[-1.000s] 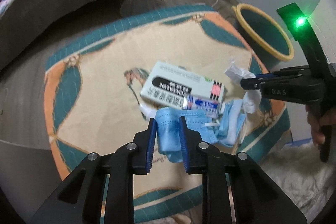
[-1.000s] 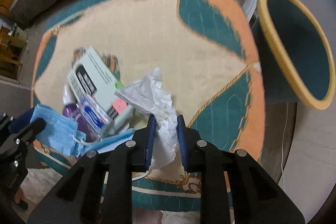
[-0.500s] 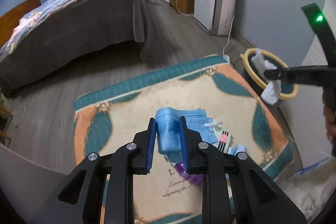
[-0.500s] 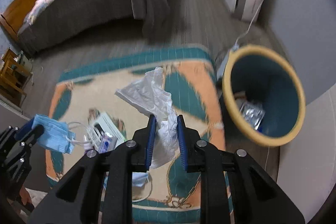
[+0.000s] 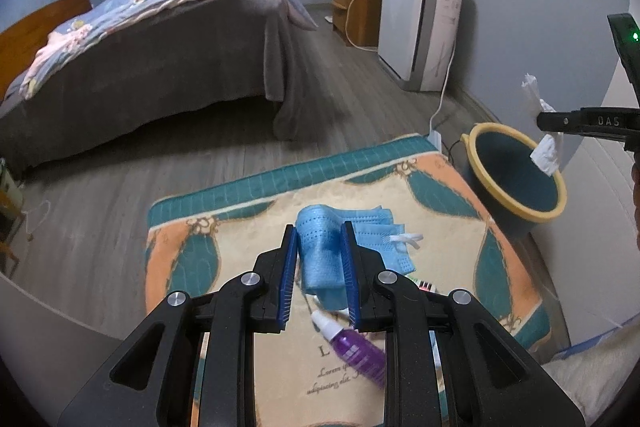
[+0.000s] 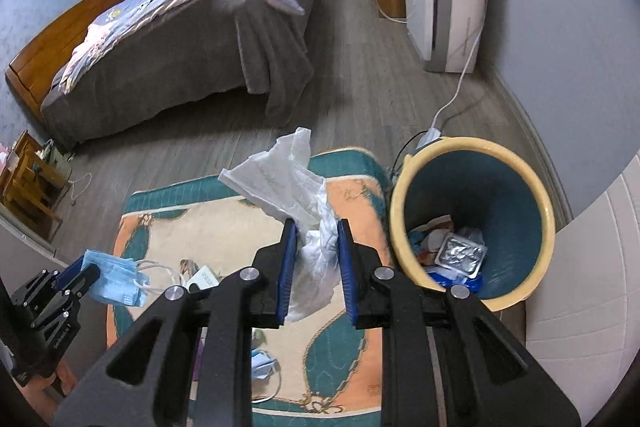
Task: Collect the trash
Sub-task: 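Carry the tissue and face mask over the bin and open both tools, then move both tools back over the remaining trash on the cushion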
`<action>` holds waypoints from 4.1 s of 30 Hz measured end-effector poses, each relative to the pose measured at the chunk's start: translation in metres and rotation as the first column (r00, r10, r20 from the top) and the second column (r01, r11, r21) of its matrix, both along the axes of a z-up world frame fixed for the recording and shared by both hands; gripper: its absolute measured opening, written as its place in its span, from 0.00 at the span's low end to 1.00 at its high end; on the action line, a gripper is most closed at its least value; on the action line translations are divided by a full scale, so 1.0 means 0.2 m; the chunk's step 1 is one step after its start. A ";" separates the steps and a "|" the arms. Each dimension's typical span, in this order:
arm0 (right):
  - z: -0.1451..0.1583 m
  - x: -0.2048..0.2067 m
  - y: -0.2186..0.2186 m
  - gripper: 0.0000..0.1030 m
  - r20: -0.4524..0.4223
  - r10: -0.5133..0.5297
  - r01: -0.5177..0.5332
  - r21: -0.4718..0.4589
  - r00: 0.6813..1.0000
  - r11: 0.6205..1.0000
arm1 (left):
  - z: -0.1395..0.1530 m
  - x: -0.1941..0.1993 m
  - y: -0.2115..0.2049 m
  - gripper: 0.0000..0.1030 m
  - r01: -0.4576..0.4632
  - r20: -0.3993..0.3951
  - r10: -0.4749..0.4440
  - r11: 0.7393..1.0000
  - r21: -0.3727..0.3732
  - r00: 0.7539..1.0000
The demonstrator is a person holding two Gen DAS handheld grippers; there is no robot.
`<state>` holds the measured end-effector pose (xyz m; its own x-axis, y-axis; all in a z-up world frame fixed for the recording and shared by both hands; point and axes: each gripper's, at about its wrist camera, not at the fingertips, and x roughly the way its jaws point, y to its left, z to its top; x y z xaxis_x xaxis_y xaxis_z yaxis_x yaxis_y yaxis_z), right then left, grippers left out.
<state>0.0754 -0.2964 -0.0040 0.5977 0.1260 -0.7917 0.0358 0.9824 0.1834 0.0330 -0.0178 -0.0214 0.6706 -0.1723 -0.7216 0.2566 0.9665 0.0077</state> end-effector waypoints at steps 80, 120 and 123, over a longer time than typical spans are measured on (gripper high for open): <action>-0.24 0.11 -0.87 0.94 -0.014 -0.425 0.425 -0.023 0.905 0.905 | -0.06 0.49 -1.21 0.92 0.255 -0.012 -0.255 0.967 0.021 0.967; -0.41 -0.19 0.39 0.94 -0.158 -0.007 -0.008 -0.094 0.987 0.995 | -0.05 0.00 0.09 0.93 -0.045 -0.029 0.047 0.996 0.078 0.998; -0.50 -0.20 0.46 0.94 -0.194 0.017 -0.043 -0.131 0.981 0.991 | -0.04 0.02 0.10 0.93 -0.052 -0.032 0.054 0.997 0.062 0.998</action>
